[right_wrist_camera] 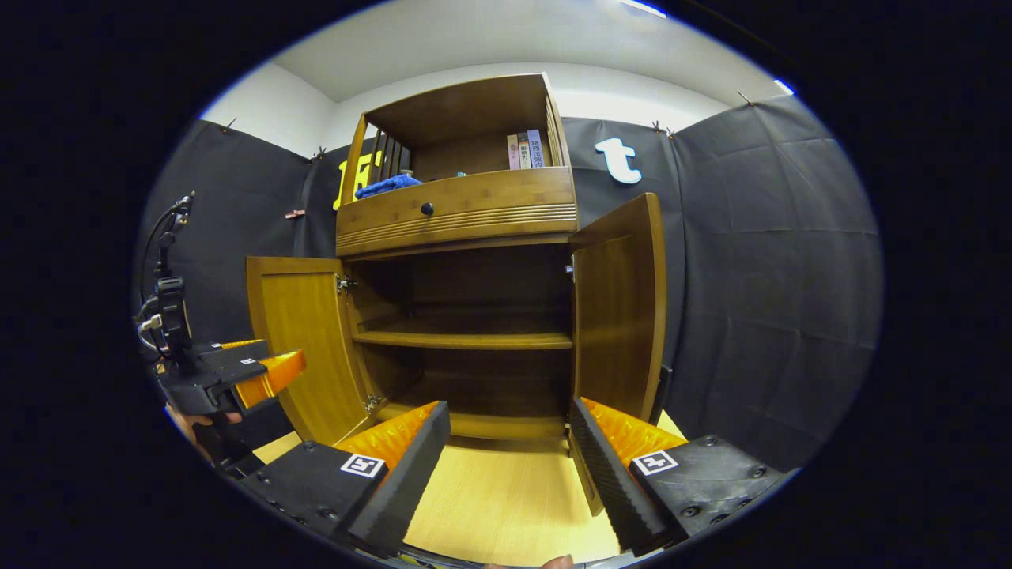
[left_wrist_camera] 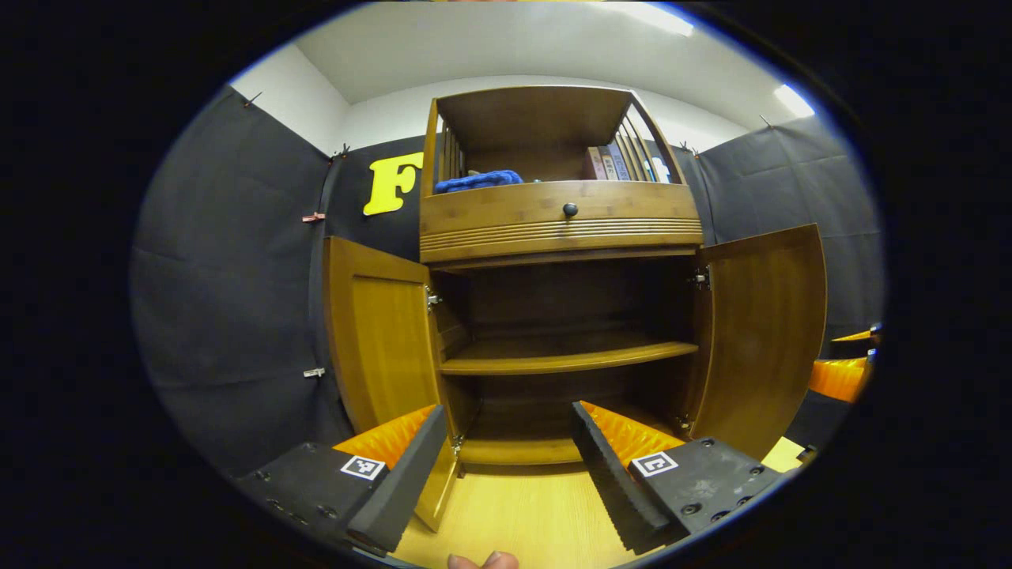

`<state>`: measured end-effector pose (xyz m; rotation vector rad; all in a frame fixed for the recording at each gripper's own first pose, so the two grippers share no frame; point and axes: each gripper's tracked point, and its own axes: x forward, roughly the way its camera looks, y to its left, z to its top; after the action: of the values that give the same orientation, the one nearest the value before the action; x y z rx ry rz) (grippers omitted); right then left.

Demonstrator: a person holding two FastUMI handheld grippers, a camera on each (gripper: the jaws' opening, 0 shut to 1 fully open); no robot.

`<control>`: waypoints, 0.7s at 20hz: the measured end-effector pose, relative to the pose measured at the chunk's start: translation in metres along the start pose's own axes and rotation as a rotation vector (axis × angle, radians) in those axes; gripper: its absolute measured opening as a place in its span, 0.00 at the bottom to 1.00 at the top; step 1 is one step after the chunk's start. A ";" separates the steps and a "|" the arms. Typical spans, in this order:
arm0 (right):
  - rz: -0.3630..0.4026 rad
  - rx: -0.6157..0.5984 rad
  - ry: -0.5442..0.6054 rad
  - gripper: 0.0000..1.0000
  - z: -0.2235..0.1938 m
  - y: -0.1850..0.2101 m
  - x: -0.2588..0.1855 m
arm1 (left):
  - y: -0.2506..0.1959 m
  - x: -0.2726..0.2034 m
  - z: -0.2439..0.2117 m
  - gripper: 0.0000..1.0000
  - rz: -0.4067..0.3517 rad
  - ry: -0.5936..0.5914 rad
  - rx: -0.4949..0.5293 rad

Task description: Open the right door of the double-door shoe cabinet with the right hand, and open the left door with the left hand.

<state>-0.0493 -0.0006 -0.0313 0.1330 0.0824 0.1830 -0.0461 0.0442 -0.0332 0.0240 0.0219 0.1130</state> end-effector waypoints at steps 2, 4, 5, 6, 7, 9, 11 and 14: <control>0.001 0.001 -0.006 0.98 0.000 0.000 0.003 | -0.012 0.004 0.002 0.99 -0.009 -0.006 0.003; 0.006 -0.001 -0.007 0.98 0.000 -0.001 0.006 | -0.019 0.011 0.001 0.99 -0.012 -0.004 0.010; 0.005 -0.001 -0.008 0.98 0.001 -0.003 0.008 | -0.023 0.013 -0.001 0.98 -0.017 0.002 0.012; 0.006 0.000 -0.012 0.98 0.002 -0.004 0.009 | -0.028 0.016 0.000 0.97 -0.022 0.002 0.017; 0.004 -0.001 -0.012 0.98 0.002 -0.005 0.010 | -0.030 0.018 0.001 0.99 -0.026 -0.001 0.022; 0.003 -0.007 -0.011 0.98 0.000 -0.007 0.013 | -0.035 0.022 0.002 0.97 -0.034 -0.001 0.022; 0.005 -0.009 -0.005 0.98 -0.002 -0.008 0.015 | -0.037 0.027 0.004 0.97 -0.036 -0.002 0.023; 0.005 -0.013 0.000 0.98 -0.004 -0.010 0.019 | -0.039 0.033 0.002 0.99 -0.036 0.002 0.028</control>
<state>-0.0293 -0.0065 -0.0375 0.1201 0.0813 0.1889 -0.0090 0.0089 -0.0326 0.0511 0.0256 0.0765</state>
